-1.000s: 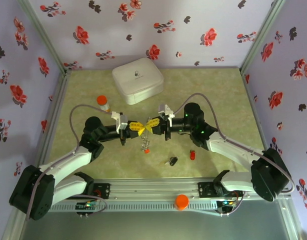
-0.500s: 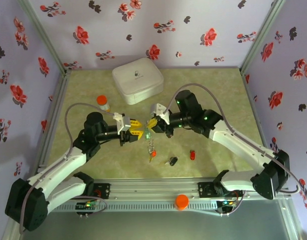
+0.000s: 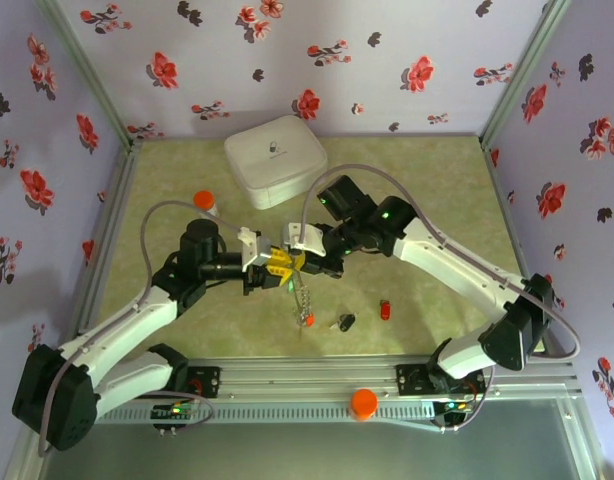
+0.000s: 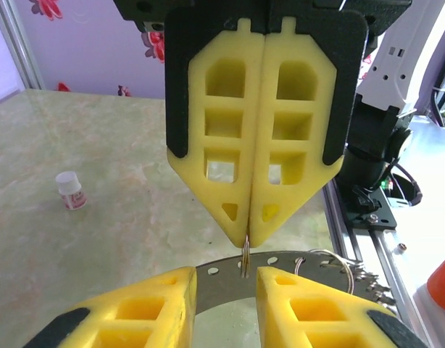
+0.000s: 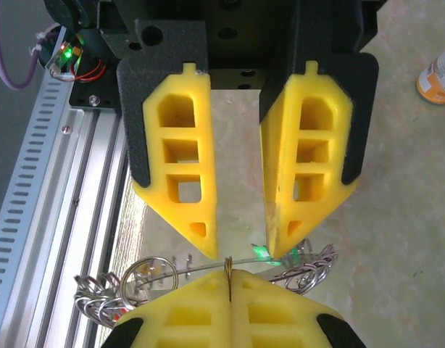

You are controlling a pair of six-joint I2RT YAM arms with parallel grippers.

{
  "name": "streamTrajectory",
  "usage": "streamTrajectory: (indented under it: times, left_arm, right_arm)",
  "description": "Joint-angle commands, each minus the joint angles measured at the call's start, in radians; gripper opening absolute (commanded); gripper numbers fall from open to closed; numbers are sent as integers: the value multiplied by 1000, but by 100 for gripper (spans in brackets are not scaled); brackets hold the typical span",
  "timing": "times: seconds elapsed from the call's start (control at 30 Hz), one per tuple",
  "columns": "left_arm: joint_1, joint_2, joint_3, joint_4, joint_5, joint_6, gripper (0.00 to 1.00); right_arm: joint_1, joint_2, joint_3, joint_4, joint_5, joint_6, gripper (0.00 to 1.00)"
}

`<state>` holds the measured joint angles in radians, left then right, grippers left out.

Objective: Put the keys on the keyring

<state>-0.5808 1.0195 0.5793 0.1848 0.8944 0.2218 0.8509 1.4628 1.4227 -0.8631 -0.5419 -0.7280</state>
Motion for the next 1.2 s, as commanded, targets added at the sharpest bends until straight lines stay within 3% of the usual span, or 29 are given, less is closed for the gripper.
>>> streamTrajectory:
  times: [0.0,0.2,0.37,0.53,0.57,0.6,0.63,0.7,0.8,0.97,1.17]
  left_arm:
    - [-8,11,30,-26,28,31,29]
    - [-21,22,14,-3,19,15,28]
    - [-25,30,4,57,14,-20,22]
    - [-28,32,-1,68,15,-23,1]
    - [-28,29,-3,67,15,-23,0]
    - [-28,24,-8,69,14,-21,0]
    - [-29,17,-16,79,14,-20,0]
    - [-27,4,-45,128,4,-37,0]
    - [-27,-9,-111,311,-15,-121,0]
    - [-27,28,-212,719,-42,-333,0]
    - [-27,89,-237,937,-42,-447,0]
  right_arm:
    - [13,5,49,-42,11,-36,0]
    - [30,14,55,-45,10,-40,0]
    - [45,33,70,-40,13,-38,0]
    - [53,35,73,-23,0,-14,0]
    - [50,24,61,-6,-1,-3,0]
    - [41,5,39,36,-1,40,4]
    - [21,-20,11,87,-24,95,17]
    - [-47,-86,-79,198,-156,177,28]
    - [-129,-212,-276,472,-295,319,31]
    - [-140,-340,-560,854,-337,456,32]
    - [-130,-327,-652,1024,-315,554,32]
